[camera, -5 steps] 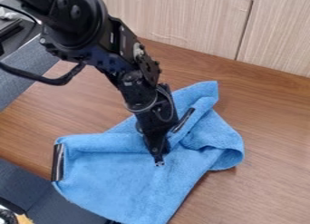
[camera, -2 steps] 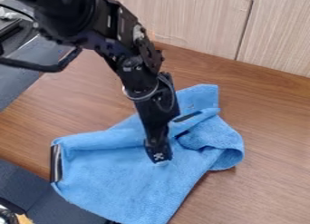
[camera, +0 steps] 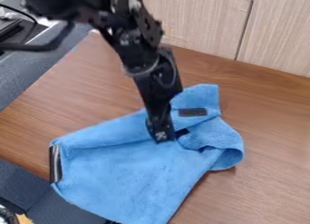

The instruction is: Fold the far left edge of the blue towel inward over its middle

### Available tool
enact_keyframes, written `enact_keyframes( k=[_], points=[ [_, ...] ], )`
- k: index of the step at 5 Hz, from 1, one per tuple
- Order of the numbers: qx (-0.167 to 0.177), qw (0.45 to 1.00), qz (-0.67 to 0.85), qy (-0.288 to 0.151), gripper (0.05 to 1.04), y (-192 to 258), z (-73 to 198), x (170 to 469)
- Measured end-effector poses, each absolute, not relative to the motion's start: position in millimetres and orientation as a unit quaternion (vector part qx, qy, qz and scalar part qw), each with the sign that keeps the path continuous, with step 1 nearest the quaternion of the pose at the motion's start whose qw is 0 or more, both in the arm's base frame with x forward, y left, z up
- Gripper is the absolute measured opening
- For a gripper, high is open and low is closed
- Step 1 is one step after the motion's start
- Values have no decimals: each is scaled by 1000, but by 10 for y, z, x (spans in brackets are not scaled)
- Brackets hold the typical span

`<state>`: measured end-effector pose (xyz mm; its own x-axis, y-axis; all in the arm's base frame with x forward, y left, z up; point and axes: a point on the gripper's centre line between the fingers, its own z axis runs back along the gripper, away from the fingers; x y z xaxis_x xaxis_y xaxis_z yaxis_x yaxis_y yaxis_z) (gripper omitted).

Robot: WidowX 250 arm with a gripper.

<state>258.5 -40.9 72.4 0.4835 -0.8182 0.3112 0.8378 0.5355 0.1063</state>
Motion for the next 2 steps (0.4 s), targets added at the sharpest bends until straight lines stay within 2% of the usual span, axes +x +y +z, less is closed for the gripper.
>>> enact_keyframes(
  k=[2],
  points=[
    [-32, 849, -481, -215, 1000, -406, 1262, 2602]
  ],
)
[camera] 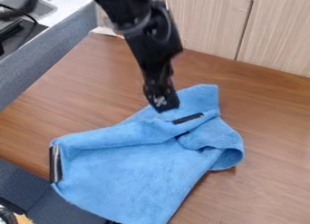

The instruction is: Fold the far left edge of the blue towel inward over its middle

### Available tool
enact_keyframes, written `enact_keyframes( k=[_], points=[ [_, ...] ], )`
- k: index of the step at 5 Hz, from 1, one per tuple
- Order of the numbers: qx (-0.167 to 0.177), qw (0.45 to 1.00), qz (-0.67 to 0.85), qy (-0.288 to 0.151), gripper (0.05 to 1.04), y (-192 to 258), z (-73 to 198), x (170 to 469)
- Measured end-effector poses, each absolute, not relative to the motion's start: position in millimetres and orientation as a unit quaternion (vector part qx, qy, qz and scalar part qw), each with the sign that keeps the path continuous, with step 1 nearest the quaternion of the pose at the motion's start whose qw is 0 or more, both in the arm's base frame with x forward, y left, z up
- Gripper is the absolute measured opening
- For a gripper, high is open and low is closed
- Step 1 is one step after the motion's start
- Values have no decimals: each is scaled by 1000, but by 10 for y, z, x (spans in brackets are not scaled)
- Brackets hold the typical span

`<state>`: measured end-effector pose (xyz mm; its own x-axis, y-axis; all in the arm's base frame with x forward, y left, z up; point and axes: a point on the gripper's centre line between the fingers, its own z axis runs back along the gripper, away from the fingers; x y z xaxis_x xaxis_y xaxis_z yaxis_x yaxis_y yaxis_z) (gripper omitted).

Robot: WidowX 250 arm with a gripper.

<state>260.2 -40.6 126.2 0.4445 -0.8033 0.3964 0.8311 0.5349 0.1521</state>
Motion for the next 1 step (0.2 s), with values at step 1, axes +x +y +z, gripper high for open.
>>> enact_keyframes(
  k=[1],
  points=[
    [-23, 848, -483, -216, 1000, -356, 1328, 2594]
  ],
)
